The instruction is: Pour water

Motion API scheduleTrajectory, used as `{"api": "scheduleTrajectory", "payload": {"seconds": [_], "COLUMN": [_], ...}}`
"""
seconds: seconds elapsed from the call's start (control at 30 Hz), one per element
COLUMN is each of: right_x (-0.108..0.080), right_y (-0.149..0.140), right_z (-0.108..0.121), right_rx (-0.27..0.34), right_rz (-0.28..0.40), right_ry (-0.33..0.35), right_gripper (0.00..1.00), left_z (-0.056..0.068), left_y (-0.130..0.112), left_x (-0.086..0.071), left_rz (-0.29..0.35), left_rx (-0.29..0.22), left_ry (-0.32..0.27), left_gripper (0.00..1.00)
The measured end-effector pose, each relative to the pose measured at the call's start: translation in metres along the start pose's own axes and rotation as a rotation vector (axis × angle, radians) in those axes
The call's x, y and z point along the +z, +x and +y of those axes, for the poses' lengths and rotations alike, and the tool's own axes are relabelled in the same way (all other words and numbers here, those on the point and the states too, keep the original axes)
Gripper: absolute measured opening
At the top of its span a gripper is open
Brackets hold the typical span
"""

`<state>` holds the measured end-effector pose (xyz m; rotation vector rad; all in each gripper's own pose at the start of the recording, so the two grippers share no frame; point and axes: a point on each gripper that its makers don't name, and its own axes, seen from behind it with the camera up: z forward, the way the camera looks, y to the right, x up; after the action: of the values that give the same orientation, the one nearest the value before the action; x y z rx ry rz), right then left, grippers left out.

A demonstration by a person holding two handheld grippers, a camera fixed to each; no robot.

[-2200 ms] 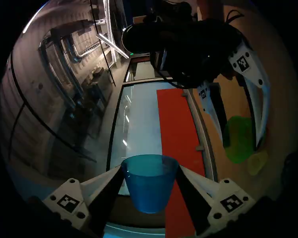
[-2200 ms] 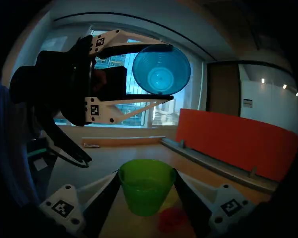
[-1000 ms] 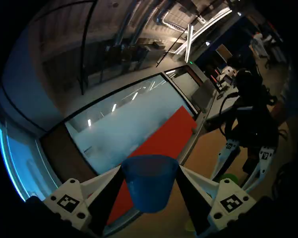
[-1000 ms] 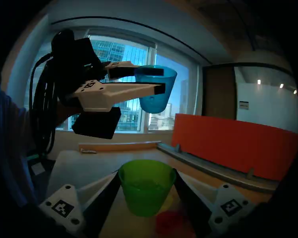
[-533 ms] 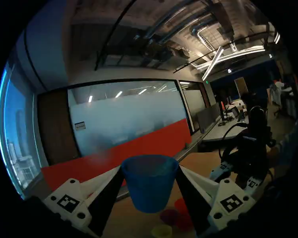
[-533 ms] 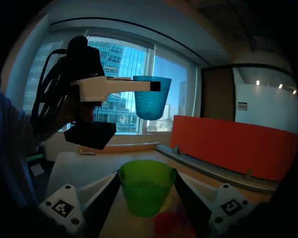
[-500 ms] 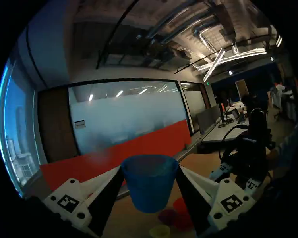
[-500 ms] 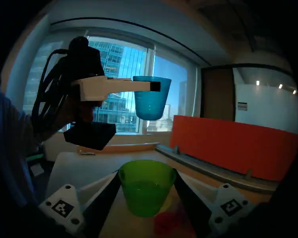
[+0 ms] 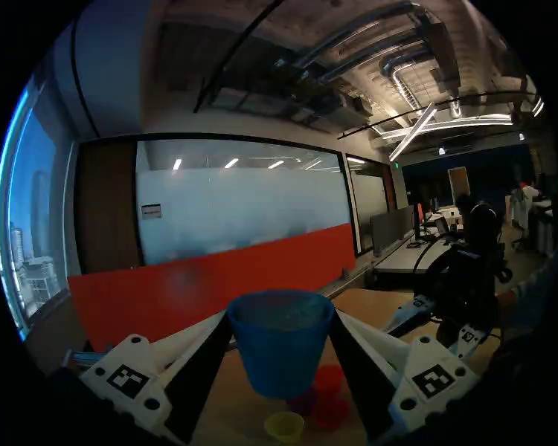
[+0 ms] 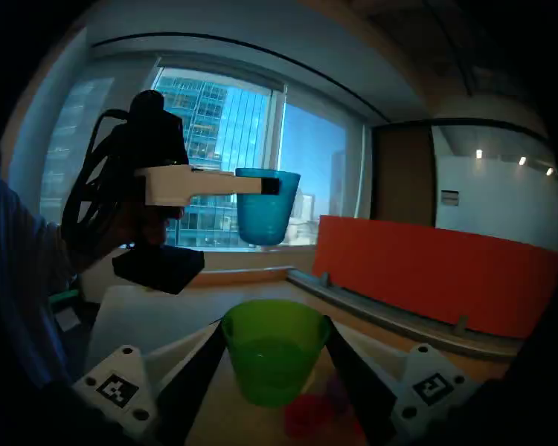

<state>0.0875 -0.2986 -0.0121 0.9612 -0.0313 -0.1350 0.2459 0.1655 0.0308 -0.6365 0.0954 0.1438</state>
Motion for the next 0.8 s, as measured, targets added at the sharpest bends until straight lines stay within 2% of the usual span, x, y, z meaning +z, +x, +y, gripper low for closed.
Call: {"api": "scheduleTrajectory", "payload": {"seconds": [0.5,0.8], "right_x": [-0.036,-0.058], "right_y": [-0.004,-0.005], "right_z": [0.036,0.057], "right_rx": [0.008,0.021], "right_rz": [-0.035,-0.045], "right_ry": [-0.088,-0.139], "right_gripper": [0.93,0.93], "left_z": [-0.006,-0.003], "left_y": [-0.050,-0.074], "left_x": [-0.013,-0.021], "left_rz": [-0.052,-0.076], "left_rx": [-0.056,-0.070], "left_ry": [0.012,0.010], "left_gripper": [0.87,0.87]}}
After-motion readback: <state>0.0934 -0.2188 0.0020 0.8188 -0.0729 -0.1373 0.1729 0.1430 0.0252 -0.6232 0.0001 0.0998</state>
